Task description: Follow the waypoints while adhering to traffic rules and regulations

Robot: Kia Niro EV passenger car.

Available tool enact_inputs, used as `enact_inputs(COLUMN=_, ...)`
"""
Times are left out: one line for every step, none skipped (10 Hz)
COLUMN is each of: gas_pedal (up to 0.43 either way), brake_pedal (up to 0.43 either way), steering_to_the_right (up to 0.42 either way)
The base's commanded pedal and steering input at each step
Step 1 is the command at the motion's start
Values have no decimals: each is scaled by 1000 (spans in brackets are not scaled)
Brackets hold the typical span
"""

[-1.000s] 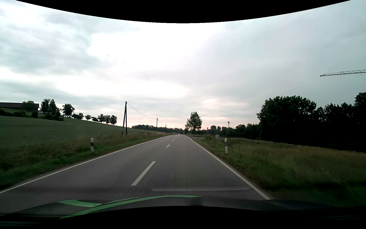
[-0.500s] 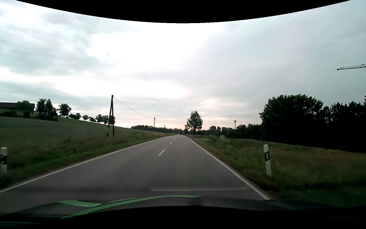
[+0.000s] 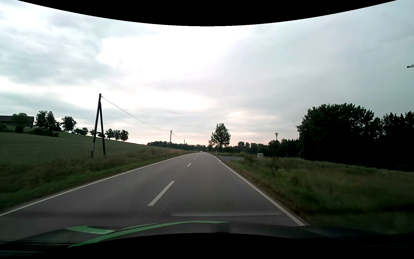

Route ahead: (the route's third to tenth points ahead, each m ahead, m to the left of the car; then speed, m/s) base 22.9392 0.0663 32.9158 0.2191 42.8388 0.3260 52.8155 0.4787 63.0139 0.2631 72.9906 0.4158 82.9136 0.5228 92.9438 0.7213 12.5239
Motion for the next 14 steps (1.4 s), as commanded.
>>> enact_inputs(gas_pedal=268, brake_pedal=0, steering_to_the_right=-2)
enact_inputs(gas_pedal=268, brake_pedal=0, steering_to_the_right=-3)
enact_inputs(gas_pedal=268, brake_pedal=0, steering_to_the_right=-5)
enact_inputs(gas_pedal=268, brake_pedal=0, steering_to_the_right=-6)
enact_inputs(gas_pedal=268, brake_pedal=0, steering_to_the_right=-6)
enact_inputs(gas_pedal=268, brake_pedal=0, steering_to_the_right=-6)
enact_inputs(gas_pedal=268, brake_pedal=0, steering_to_the_right=-6)
enact_inputs(gas_pedal=268, brake_pedal=0, steering_to_the_right=-5)
enact_inputs(gas_pedal=268, brake_pedal=0, steering_to_the_right=-5)
enact_inputs(gas_pedal=268, brake_pedal=0, steering_to_the_right=-5)
enact_inputs(gas_pedal=268, brake_pedal=0, steering_to_the_right=-5)
enact_inputs(gas_pedal=268, brake_pedal=0, steering_to_the_right=-5)
enact_inputs(gas_pedal=268, brake_pedal=0, steering_to_the_right=-5)
enact_inputs(gas_pedal=268, brake_pedal=0, steering_to_the_right=-5)
